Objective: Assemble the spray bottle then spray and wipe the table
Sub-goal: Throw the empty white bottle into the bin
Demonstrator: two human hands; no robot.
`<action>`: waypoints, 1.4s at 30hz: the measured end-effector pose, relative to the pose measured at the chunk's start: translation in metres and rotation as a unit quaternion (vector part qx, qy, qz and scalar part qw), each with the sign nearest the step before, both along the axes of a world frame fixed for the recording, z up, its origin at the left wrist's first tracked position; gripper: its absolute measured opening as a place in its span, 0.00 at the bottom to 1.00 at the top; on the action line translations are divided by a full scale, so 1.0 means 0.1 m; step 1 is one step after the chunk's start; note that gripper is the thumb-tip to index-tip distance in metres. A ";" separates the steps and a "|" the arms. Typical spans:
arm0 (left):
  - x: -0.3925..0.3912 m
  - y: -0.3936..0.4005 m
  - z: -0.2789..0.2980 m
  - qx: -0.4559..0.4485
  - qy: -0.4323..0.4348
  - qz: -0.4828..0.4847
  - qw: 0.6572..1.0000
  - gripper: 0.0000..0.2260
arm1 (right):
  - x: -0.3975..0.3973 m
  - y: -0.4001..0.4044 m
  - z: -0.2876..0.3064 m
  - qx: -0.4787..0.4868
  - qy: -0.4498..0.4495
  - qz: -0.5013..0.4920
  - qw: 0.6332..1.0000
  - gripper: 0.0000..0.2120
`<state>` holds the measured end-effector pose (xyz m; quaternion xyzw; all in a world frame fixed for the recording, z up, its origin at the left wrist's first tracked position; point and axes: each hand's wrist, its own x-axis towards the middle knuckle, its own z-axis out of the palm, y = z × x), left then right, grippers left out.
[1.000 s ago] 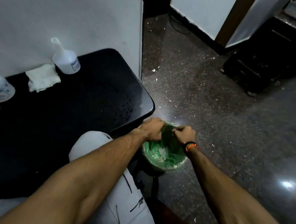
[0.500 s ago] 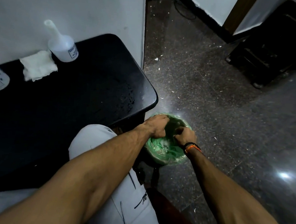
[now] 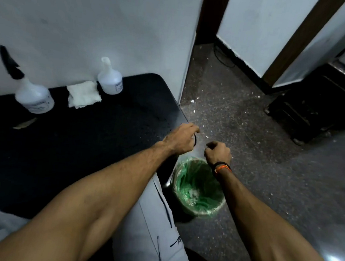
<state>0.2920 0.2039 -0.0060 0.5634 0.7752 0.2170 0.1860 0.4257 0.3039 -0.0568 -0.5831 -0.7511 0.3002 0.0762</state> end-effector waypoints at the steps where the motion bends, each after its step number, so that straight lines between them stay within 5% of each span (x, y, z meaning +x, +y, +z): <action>1: -0.10 -0.07 0.07 0.010 0.002 0.020 1.000 0.20 | -0.10 -0.03 0.08 0.003 0.010 0.006 1.000 0.17; 17: -1.90 -1.61 0.40 -0.029 0.039 0.238 0.970 0.22 | -2.28 -0.78 0.74 -0.006 0.081 0.213 0.974 0.12; 26: -2.54 -1.73 0.21 -0.048 0.031 0.267 0.962 0.23 | -3.31 -0.92 0.64 0.017 0.102 0.244 0.964 0.15; 34: -2.91 -1.68 0.03 -0.042 0.026 0.259 0.965 0.24 | -4.14 -0.83 0.67 0.047 0.121 0.227 0.965 0.36; 42: -2.94 -1.69 -0.06 -0.029 0.020 0.271 0.962 0.24 | -4.28 -0.91 0.57 0.063 0.136 0.243 0.958 0.26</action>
